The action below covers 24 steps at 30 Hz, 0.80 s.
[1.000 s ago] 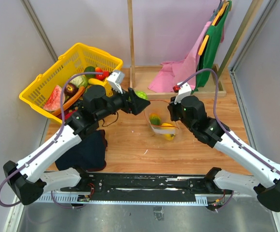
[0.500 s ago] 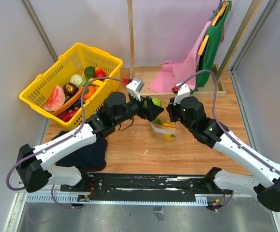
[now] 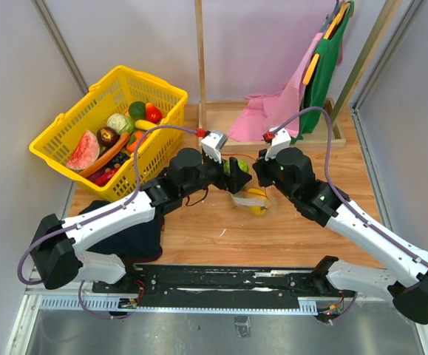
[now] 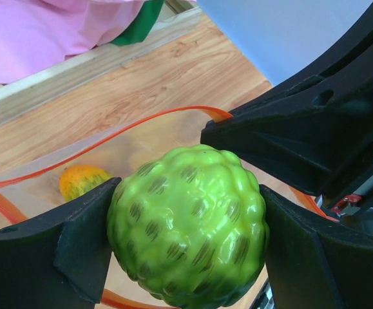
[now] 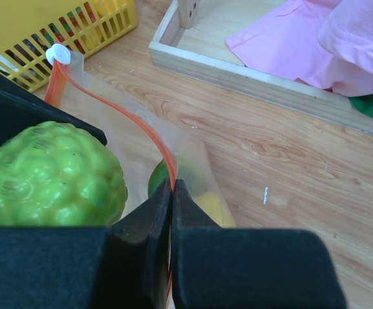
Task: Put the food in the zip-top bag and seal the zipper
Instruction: Place the fake fruit in the zipper food storage bag.
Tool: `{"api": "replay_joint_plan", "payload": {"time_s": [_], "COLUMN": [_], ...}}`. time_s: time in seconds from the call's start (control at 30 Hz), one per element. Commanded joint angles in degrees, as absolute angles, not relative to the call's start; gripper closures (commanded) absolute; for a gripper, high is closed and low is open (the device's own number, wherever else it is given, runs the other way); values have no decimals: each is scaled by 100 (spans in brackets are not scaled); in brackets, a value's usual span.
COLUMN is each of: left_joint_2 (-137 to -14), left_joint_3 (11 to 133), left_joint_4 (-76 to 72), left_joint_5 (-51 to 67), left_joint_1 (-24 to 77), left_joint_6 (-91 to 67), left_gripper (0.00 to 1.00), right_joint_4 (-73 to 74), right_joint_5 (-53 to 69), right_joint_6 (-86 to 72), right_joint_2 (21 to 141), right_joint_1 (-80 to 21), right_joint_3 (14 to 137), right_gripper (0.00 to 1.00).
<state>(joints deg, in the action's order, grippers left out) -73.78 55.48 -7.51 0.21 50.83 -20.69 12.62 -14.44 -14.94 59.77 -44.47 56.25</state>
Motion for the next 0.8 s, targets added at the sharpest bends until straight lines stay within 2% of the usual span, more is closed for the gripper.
{"api": "replay_joint_plan", "payload": {"time_s": [0.0, 0.27, 0.77], "left_joint_2": [-7508, -7515, -6717], "left_joint_3": [5624, 5774, 6114], "left_joint_4": [-859, -598, 493], "left_joint_5": [23, 61, -485], "left_joint_1": [5172, 5228, 5229], "left_joint_6": [-1968, -1990, -2110], "left_gripper": [12, 1, 1], "right_joint_4": [1045, 1028, 1028], "right_joint_5": [-1379, -1347, -1338], "right_joint_6": [-1590, -1609, -1622], "right_joint_2": [5902, 5911, 5940], "right_joint_1": [-4330, -4328, -4324], "right_joint_3": [5557, 5550, 5526], "right_gripper": [99, 99, 99]}}
